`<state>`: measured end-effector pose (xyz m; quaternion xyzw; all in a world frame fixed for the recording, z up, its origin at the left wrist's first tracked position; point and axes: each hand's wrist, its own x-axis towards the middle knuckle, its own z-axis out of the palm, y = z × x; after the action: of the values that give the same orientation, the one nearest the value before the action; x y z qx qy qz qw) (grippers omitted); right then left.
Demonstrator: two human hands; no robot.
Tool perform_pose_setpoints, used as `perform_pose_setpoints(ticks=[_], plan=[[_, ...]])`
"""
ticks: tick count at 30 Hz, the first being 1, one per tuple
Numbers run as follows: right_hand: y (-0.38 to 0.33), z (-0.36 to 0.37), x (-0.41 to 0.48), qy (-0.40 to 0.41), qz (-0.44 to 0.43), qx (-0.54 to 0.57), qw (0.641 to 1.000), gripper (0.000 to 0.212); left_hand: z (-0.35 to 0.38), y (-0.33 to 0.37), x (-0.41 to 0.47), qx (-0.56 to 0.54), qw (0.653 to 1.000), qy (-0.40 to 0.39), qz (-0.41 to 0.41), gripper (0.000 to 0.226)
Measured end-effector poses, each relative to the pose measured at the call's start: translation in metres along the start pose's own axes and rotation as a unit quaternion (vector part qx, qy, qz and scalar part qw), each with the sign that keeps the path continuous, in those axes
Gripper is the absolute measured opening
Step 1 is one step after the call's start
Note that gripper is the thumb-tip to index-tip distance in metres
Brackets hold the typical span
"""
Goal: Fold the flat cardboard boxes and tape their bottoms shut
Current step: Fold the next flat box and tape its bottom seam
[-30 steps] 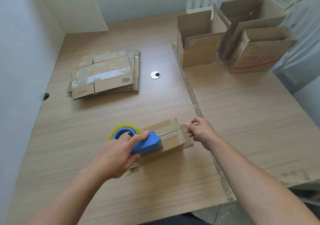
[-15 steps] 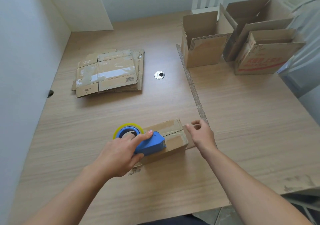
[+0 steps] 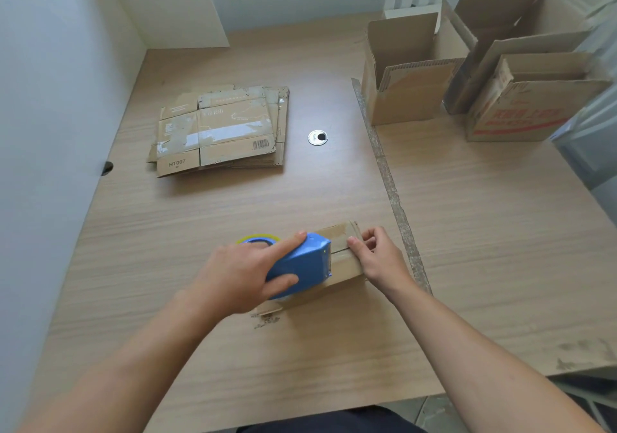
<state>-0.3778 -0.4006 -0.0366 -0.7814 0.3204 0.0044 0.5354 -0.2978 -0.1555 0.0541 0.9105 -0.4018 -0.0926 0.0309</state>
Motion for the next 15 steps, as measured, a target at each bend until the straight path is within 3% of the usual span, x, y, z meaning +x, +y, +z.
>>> perform_pose_setpoints(ticks=[6, 12, 15], plan=[[0.003, 0.001, 0.0, 0.004, -0.009, 0.004, 1.0, 0.025, -0.028, -0.024, 0.011, -0.037, 0.994, -0.095, -0.048, 0.067], [0.005, 0.002, -0.003, -0.024, -0.01, 0.005, 1.0, 0.046, -0.036, -0.078, -0.018, -0.172, 0.959, -0.191, -0.118, 0.076], [0.003, 0.002, -0.004, -0.036, -0.062, -0.038, 0.997, 0.053, -0.034, -0.092, -0.028, -0.246, 0.937, -0.214, -0.126, 0.061]])
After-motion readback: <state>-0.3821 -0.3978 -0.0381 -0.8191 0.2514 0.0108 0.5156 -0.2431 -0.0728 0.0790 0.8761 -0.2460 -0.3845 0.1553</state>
